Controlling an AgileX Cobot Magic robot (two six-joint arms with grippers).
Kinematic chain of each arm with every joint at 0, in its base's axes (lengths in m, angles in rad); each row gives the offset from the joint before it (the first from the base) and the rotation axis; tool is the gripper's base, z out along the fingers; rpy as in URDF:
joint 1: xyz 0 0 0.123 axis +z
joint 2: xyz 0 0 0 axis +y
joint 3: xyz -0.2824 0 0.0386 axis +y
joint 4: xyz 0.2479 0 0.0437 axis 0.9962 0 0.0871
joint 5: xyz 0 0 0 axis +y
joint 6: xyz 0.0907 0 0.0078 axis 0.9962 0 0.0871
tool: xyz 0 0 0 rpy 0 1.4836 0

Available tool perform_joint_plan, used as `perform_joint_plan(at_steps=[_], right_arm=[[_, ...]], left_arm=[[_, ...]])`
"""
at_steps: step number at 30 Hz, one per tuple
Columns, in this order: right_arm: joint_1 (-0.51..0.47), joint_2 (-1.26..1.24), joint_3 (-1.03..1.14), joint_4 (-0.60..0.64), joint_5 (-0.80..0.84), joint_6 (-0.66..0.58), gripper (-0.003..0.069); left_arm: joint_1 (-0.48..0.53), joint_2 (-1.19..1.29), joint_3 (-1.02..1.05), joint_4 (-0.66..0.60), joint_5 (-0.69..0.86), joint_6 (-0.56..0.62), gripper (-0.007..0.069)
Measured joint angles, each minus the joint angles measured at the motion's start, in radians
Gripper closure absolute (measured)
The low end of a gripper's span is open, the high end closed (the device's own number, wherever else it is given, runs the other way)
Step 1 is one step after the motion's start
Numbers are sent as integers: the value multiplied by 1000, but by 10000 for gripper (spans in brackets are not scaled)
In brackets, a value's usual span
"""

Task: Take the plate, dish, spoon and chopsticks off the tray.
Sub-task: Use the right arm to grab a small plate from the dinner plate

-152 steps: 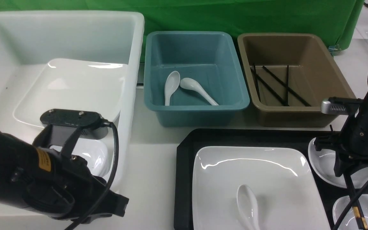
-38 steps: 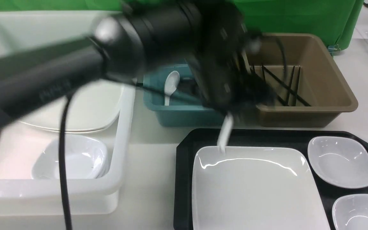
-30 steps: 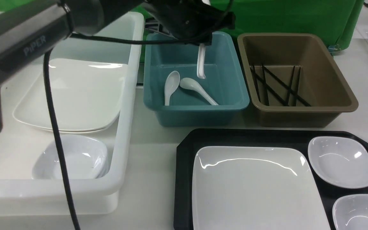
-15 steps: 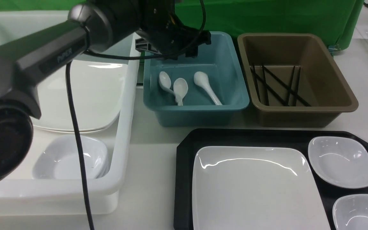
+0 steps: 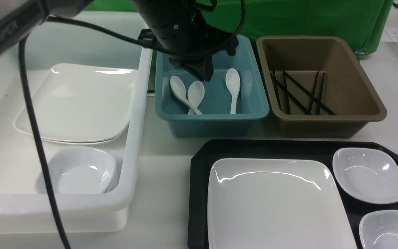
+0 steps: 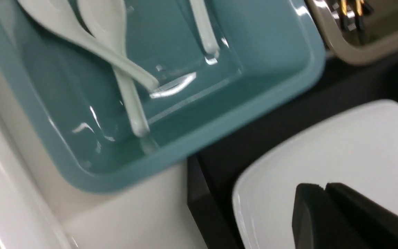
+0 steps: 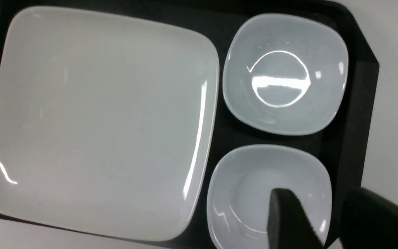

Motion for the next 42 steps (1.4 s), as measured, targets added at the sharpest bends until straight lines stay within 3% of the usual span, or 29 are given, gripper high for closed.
perform_joint_plan(at_steps=[7,10,12,15,19,29,31,34,36,42], right_arm=[[34,39,274,0,-89,-37,348],[80,79,353,1,-157,-38,263],[128,131,418,-5,-227,-37,161],[175,206,451,-63,-260,11,91],[193,293,453,-135,-269,78,80],[194,414,453,-144,-298,87,81],[194,428,453,-144,-302,87,104],[194,450,453,-145,-303,87,232],[196,459,453,-143,-303,88,369],[201,415,423,-149,-230,95,444]], left_arm=[[-90,-250,332,74,6,-62,621],[-86,-317,419,93,5,-94,617],[-66,-401,519,110,-19,-116,616],[-19,-487,612,111,-51,-135,616],[66,-585,702,112,-71,-147,616],[238,-721,822,103,-82,-154,615],[263,-738,832,103,-83,-154,615],[278,-753,836,103,-84,-154,615],[278,-754,836,103,-84,-154,615],[279,-754,836,103,-84,-153,615]])
